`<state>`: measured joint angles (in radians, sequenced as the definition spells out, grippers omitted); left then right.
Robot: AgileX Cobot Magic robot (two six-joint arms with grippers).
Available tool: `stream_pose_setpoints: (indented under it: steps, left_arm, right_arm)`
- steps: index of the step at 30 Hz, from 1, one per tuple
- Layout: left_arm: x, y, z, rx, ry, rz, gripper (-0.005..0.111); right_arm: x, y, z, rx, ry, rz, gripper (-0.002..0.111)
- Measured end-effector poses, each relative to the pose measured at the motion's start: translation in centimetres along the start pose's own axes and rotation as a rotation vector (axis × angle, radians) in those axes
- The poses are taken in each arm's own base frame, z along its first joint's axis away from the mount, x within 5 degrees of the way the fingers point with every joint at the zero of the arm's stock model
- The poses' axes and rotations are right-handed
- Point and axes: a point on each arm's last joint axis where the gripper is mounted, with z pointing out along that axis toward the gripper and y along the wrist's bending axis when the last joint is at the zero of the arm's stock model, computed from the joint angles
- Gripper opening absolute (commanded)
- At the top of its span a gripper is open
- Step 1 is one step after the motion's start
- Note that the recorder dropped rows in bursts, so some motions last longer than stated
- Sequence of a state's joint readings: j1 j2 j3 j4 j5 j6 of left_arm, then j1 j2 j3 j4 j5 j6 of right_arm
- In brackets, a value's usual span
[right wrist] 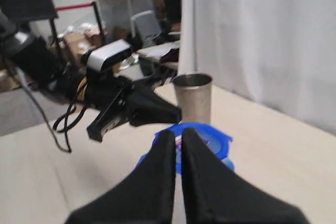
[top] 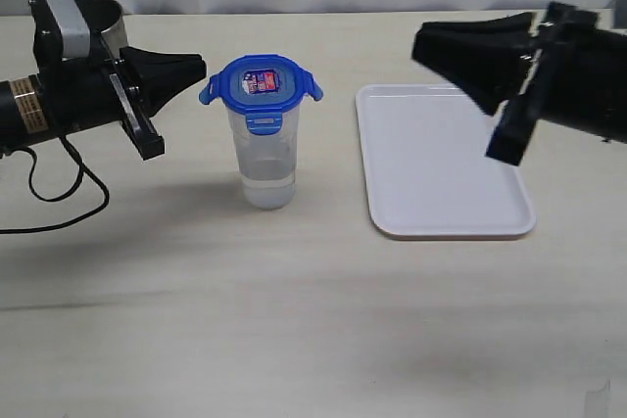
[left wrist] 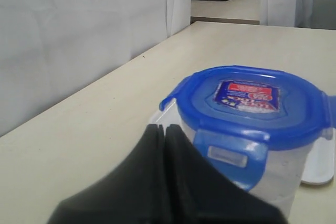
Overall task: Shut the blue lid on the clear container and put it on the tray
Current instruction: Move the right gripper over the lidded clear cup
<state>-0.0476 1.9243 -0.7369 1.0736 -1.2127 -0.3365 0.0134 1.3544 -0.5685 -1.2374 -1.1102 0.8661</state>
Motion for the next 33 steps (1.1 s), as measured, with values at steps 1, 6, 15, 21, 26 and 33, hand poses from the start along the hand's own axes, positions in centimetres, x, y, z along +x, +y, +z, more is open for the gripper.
stream_pose_setpoints:
  steps: [1,6,15,21,26,33]
  left_arm:
    - [0.0,0.0,0.0,-0.002,-0.001,-0.001,0.0]
    - [0.0,0.2,0.0,-0.018,0.0,-0.002,0.0]
    - [0.0,0.2,0.0,-0.025,-0.001,-0.003,0.0]
    - [0.0,0.3,0.0,-0.032,-0.001,0.004,0.0]
    - [0.2,0.3,0.0,-0.038,0.018,0.008,0.0]
    - [0.4,0.4,0.0,-0.048,0.048,0.007,0.0]
  right_arm:
    - [0.6,-0.3,1.0,-0.037,0.029,-0.005,0.004]
    - [2.8,-1.2,5.5,-0.175,0.126,-0.02,0.004]
    - [0.9,-4.3,9.0,-0.021,0.139,-0.033,0.005]
    - [-4.4,-6.5,11.4,0.523,0.374,-0.218,0.004]
    - [-7.9,-6.3,12.6,0.825,0.611,-0.205,0.004]
    - [-9.3,-3.6,15.6,0.371,0.816,0.076,0.004]
